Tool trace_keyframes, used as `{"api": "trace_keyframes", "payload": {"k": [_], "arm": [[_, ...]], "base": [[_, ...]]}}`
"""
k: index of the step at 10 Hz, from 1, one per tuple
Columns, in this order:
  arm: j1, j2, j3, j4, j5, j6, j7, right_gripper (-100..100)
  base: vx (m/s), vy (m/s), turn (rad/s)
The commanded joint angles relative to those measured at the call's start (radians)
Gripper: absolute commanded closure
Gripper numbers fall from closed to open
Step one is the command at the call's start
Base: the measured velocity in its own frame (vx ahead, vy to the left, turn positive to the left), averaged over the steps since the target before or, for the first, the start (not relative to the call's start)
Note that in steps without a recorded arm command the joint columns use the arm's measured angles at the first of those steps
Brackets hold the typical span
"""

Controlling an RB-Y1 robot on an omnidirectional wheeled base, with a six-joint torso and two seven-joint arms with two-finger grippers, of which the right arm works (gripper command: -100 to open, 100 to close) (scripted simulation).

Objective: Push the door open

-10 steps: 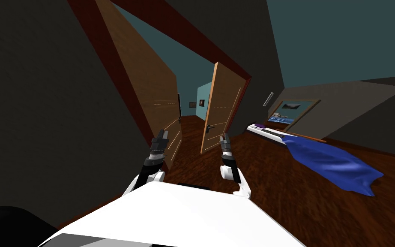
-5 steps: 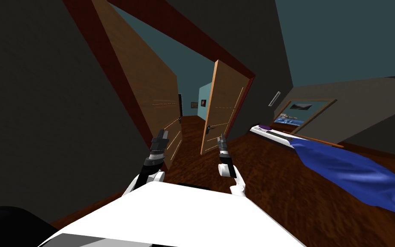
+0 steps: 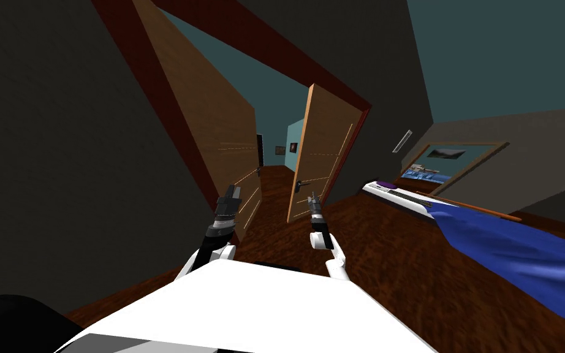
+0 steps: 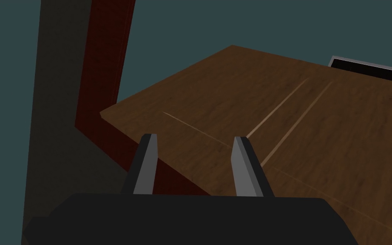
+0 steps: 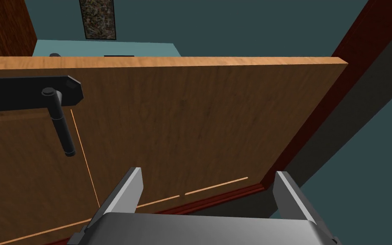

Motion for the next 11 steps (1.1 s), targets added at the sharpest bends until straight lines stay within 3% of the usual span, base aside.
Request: {"api": "trace_keyframes", "payload": {"k": [1, 3, 4, 6, 7, 9, 10, 11], "arm": [[-0.030, -0.007, 0.003, 0.050, -0.004, -0.001, -0.011, -100], [-0.078, -0.013, 0.012, 0.118, -0.009, 0.000, -0.025, -100], [-0.078, -0.013, 0.012, 0.135, -0.009, 0.000, -0.025, -100], [-0.125, -0.019, 0.021, 0.216, -0.014, 0.001, -0.039, -100], [-0.125, -0.019, 0.021, 0.217, -0.014, 0.001, -0.039, -100], [-0.172, -0.024, 0.029, 0.290, -0.018, 0.002, -0.052, -100], [-0.172, -0.024, 0.029, 0.296, -0.018, 0.002, -0.052, -100], [-0.195, -0.027, 0.033, 0.336, -0.020, 0.003, -0.059, -100]], "base": [[0.026, -0.083, 0.064], [0.062, -0.124, 0.136], [0.038, -0.082, 0.034], [0.033, -0.073, 0.088], [0.035, -0.064, 0.052], [0.033, -0.083, 0.100], [0.032, -0.076, 0.046], [0.037, -0.074, 0.074]]}}
